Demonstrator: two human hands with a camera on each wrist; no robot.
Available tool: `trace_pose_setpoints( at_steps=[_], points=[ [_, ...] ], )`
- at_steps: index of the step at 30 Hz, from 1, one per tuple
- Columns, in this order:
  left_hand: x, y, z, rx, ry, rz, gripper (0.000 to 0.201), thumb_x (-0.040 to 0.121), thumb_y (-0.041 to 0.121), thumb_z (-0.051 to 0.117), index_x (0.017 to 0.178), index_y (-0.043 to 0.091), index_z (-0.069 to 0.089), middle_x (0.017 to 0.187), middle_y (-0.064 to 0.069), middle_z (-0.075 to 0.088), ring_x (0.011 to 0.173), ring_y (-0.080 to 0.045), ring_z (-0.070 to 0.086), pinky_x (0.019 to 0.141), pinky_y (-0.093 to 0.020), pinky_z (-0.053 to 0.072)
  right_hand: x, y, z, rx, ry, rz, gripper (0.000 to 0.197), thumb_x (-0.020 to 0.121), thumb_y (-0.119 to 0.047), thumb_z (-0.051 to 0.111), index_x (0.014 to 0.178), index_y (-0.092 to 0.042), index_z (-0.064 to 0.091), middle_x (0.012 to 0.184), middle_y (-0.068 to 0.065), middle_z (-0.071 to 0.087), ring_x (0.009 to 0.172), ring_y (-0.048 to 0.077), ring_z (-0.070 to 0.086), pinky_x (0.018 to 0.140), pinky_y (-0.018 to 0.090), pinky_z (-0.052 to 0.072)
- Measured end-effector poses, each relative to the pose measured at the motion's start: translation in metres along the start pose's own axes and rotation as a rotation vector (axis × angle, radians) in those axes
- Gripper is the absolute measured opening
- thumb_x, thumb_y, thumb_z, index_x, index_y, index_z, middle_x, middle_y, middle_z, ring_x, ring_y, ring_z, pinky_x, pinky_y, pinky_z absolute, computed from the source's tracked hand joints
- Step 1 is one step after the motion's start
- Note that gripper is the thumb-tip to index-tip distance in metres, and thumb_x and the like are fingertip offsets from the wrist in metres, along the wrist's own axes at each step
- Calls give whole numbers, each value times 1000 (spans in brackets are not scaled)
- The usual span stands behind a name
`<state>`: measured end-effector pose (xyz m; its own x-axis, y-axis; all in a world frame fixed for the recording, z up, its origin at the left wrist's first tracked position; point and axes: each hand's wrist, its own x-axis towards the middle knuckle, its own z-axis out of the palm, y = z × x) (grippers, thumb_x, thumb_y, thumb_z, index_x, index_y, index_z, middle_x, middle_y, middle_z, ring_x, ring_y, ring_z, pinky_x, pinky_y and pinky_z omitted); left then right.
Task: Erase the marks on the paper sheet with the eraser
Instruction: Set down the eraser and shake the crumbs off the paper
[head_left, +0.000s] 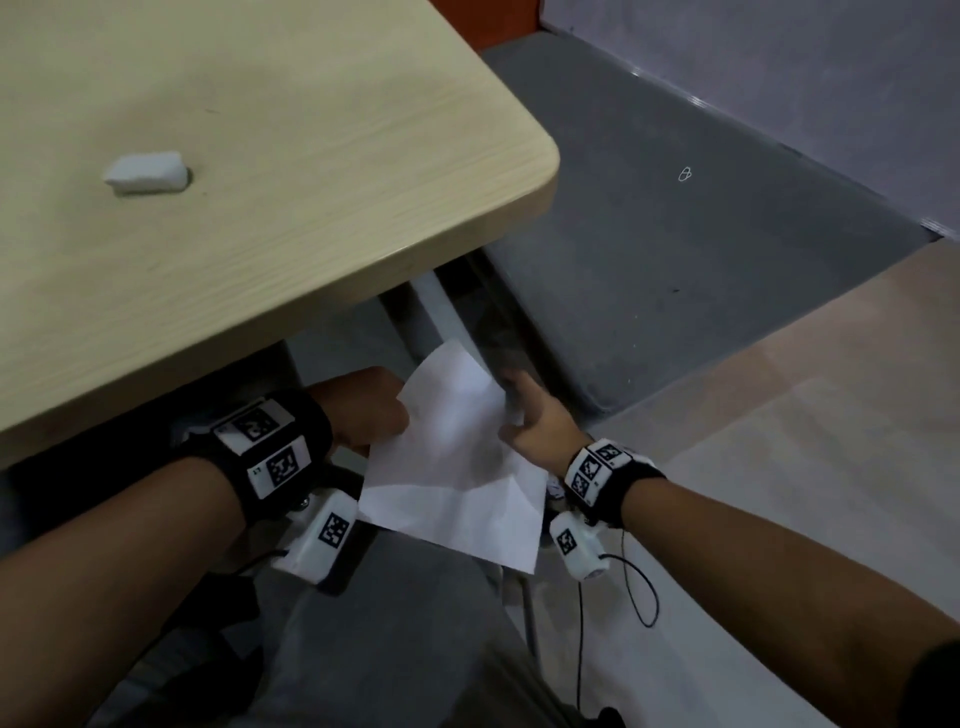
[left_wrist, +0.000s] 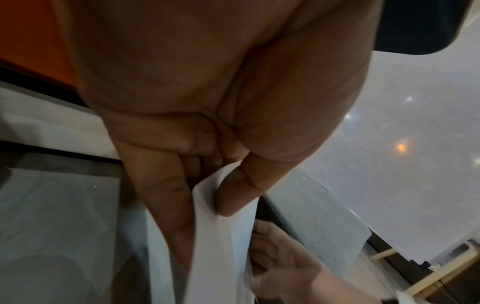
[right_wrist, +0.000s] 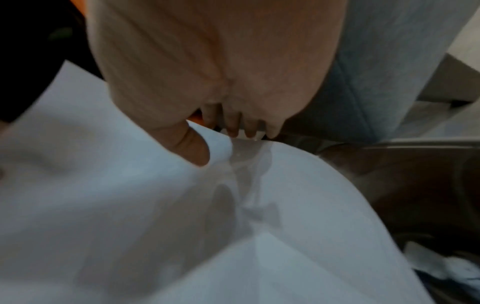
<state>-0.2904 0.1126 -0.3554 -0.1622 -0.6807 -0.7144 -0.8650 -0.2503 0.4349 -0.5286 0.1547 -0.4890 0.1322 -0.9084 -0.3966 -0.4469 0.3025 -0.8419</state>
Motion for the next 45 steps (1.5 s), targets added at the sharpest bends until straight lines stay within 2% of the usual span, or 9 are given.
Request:
trace_pose_setpoints(
  at_steps=[6, 14, 20, 23, 26, 30, 33, 39, 45],
  points=[
    [-6, 7, 6, 72, 11, 97, 17, 86, 6, 71, 102, 5, 75, 91, -8, 77, 73, -17, 75, 60, -27, 61, 27, -18, -13, -26, -119, -38, 16, 95, -19, 74, 109, -13, 77, 107, 13, 82, 95, 27, 79, 95, 58, 62],
    [1, -12, 0, 293, 338, 133, 18, 88, 15, 63, 79, 25, 75, 100, -1, 76, 97, -28, 70, 87, -38, 58, 22, -23, -38, -70, -171, 37, 12, 97, -22, 74, 89, -13, 72, 82, -5, 77, 76, 15, 72, 85, 41, 58],
    [6, -27, -8, 94, 341, 42, 25, 102, 14, 50, 112, 7, 71, 119, -8, 68, 110, -33, 64, 93, -41, 52, 8, -30, -54, -43, -30, 4, 26, 94, -27, 68, 118, -21, 78, 109, -1, 84, 103, 22, 80, 99, 55, 62],
    [2, -27, -13, -121, 287, -22, 44, 105, 50, 48, 115, 9, 62, 117, -12, 65, 115, -37, 63, 98, -48, 51, 0, -42, -64, 80, 65, 7, 24, 97, -22, 67, 119, -18, 77, 111, 1, 84, 103, 26, 81, 98, 58, 62],
    [-10, -25, -15, -506, 153, -60, 77, 66, 90, 67, 118, 33, 60, 113, 7, 67, 107, -19, 64, 91, -43, 52, -8, -52, -74, 253, 121, 26, 21, 104, -7, 64, 121, -10, 76, 114, 8, 83, 106, 31, 80, 100, 58, 61],
    [-21, -28, -9, -545, 97, 137, 36, 77, 27, 92, 104, 34, 68, 105, 10, 72, 107, -17, 69, 89, -36, 57, -20, -70, -76, 410, 115, 32, 22, 105, 2, 60, 121, -6, 74, 117, 12, 82, 110, 34, 79, 99, 50, 62],
    [-19, -34, -5, -462, 162, 122, 25, 81, 10, 88, 103, 14, 75, 103, -7, 76, 100, -28, 73, 91, -47, 62, -31, -82, -76, 456, 79, 41, 24, 106, 2, 60, 127, -1, 70, 120, 15, 81, 112, 37, 78, 93, 45, 65],
    [-40, -44, -1, -201, 255, 135, 36, 79, 33, 87, 112, 19, 78, 108, 3, 77, 97, -17, 72, 91, -40, 61, -56, -101, -85, 377, -59, 40, 32, 104, 0, 64, 135, -5, 68, 126, 11, 80, 116, 32, 77, 92, 42, 66],
    [-89, -44, -5, -184, 309, 251, 26, 89, 37, 79, 109, 20, 79, 107, 7, 76, 97, -12, 70, 93, -38, 58, -84, -128, -93, 253, -123, -26, 32, 99, 10, 65, 129, 1, 69, 94, 7, 82, 62, 9, 71, 54, 17, 53]
  ],
)
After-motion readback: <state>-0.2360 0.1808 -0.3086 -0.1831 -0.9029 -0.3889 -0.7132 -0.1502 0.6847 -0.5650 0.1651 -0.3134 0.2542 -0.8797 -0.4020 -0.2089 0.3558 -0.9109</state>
